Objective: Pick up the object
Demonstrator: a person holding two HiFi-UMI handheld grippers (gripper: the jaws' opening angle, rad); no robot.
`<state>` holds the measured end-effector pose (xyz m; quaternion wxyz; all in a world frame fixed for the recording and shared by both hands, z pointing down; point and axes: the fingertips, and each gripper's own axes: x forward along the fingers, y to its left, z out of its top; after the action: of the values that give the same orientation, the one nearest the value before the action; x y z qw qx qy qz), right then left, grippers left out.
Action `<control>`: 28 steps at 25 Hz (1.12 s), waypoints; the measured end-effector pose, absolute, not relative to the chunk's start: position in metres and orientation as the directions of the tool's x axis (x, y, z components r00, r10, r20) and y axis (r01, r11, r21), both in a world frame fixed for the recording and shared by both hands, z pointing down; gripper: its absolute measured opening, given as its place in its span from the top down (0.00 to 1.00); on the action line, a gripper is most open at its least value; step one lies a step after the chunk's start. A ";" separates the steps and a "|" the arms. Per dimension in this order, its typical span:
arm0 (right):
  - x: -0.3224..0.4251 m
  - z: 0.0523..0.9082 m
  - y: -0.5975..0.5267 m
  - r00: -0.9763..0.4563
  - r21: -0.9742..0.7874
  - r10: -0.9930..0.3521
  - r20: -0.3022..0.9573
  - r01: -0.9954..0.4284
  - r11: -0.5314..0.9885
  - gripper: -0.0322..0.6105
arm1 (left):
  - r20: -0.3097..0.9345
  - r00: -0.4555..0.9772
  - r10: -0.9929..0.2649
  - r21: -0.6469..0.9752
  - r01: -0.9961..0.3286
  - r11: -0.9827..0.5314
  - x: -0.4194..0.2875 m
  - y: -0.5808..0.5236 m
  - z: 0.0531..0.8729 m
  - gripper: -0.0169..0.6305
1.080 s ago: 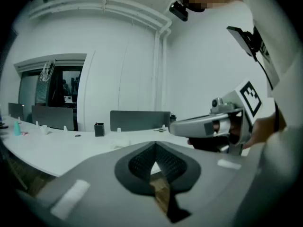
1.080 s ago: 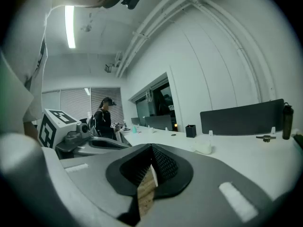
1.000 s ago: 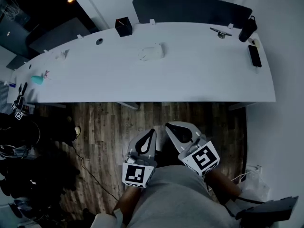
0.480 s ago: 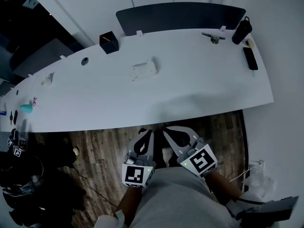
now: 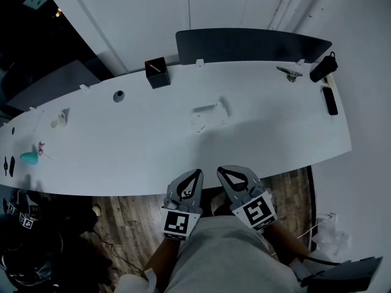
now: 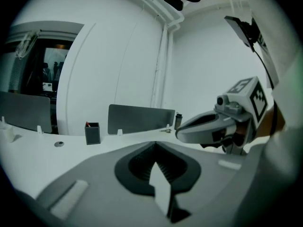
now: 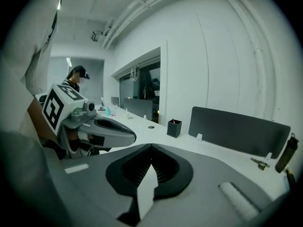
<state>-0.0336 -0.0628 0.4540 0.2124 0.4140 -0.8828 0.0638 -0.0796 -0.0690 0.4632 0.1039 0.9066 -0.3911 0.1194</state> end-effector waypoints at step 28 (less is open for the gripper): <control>-0.002 0.657 -0.237 -0.015 0.807 -0.809 0.587 -0.071 0.586 0.42 | 0.474 0.429 -0.769 0.096 -0.893 -0.439 -0.141 -0.124 0.511 0.97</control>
<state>-0.0016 -0.2366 0.6575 0.6134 0.3408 -0.6457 -0.3011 -0.1407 -0.1241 0.5114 0.1690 0.8282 -0.5017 0.1837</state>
